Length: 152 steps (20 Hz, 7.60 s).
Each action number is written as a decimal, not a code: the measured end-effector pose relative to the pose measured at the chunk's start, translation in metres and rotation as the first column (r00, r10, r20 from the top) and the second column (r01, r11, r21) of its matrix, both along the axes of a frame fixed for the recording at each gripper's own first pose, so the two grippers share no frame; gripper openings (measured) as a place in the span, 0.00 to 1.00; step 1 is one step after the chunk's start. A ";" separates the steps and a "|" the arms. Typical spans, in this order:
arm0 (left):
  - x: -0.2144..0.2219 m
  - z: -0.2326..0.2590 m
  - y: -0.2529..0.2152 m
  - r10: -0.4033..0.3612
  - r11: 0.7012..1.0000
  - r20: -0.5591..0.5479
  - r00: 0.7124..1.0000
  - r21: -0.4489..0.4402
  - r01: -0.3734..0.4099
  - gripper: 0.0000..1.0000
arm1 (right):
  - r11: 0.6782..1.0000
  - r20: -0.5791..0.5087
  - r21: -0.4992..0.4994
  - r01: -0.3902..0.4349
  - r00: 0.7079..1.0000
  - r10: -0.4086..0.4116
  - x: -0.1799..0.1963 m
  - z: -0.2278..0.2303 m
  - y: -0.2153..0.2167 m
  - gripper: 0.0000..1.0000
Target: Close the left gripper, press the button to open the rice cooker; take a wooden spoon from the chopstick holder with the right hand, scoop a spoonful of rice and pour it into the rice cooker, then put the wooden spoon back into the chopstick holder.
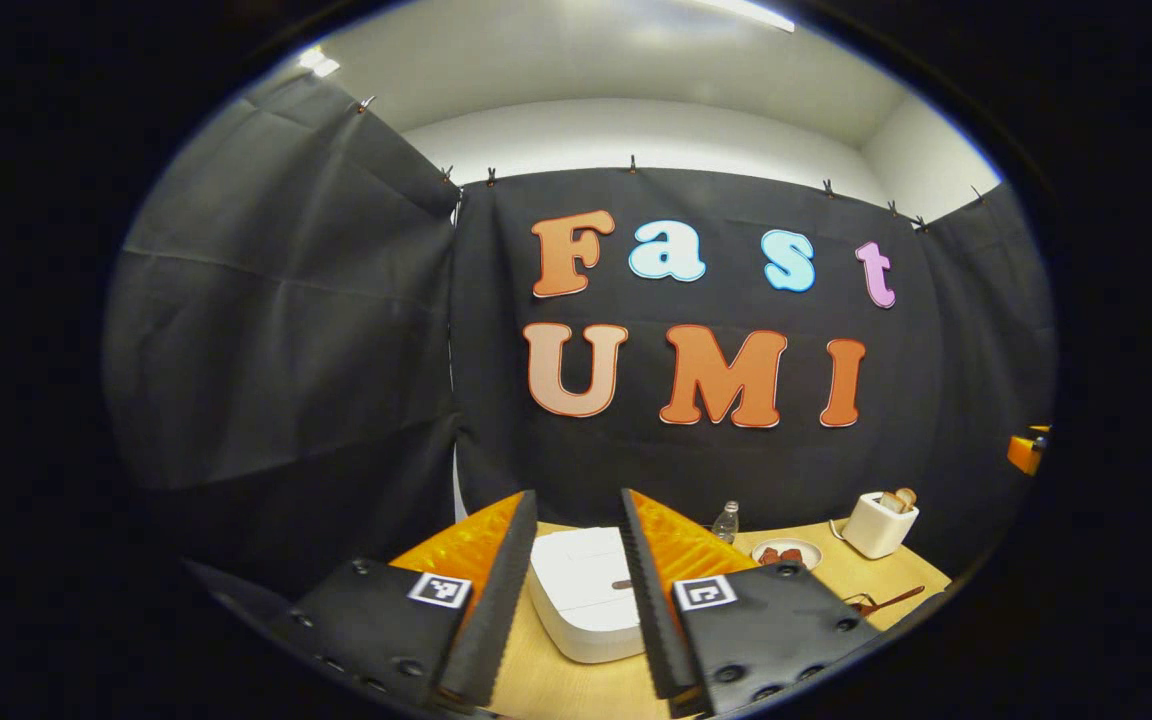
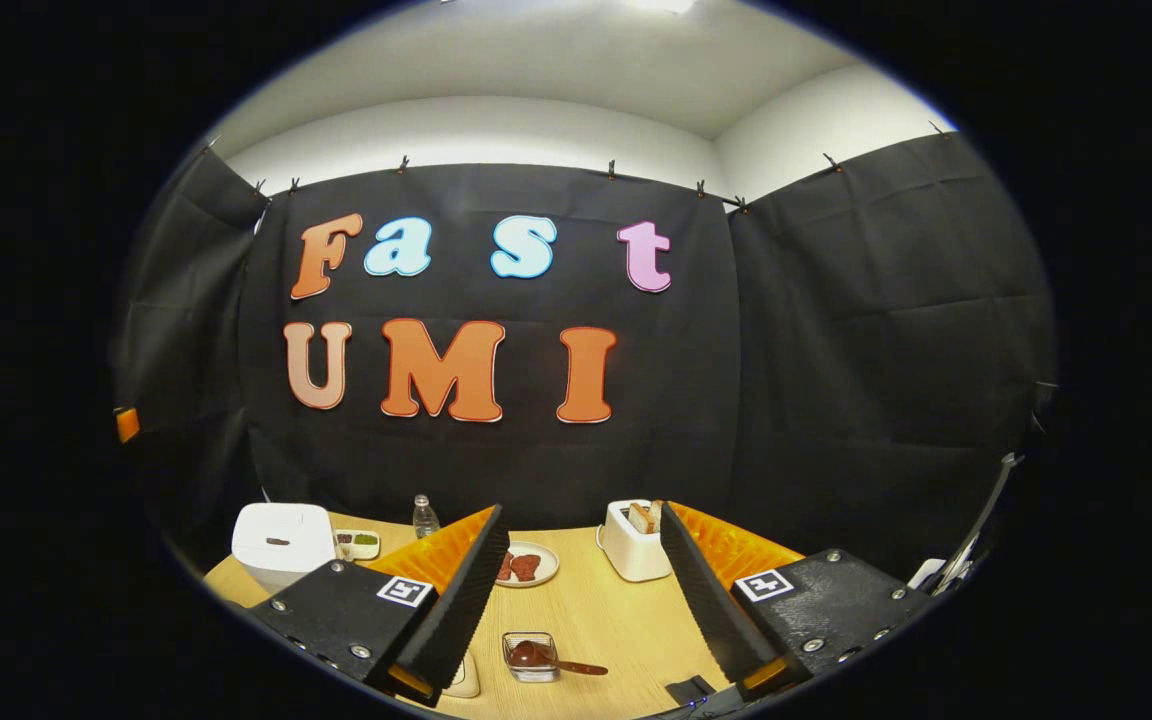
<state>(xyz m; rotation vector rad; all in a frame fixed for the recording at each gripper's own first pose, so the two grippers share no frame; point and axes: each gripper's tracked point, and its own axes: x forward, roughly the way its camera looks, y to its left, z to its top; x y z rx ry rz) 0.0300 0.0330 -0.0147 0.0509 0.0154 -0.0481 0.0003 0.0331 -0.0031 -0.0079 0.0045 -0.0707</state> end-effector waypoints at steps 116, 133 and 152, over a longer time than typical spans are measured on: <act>0.022 -0.003 0.051 0.226 0.972 -0.027 0.974 0.069 -0.224 1.00 | 0.905 -0.428 0.423 0.038 0.889 0.163 0.080 -0.281 0.037 0.13; 0.037 -0.009 0.060 0.071 0.997 -0.036 0.997 0.014 -0.070 1.00 | 0.937 -0.291 0.297 -0.185 0.917 0.273 0.028 -0.169 0.142 0.05; 0.068 -0.042 0.093 -0.087 0.996 -0.078 0.993 0.005 0.087 1.00 | 0.946 -0.542 -0.192 -0.260 0.832 0.118 0.003 -0.276 0.217 0.05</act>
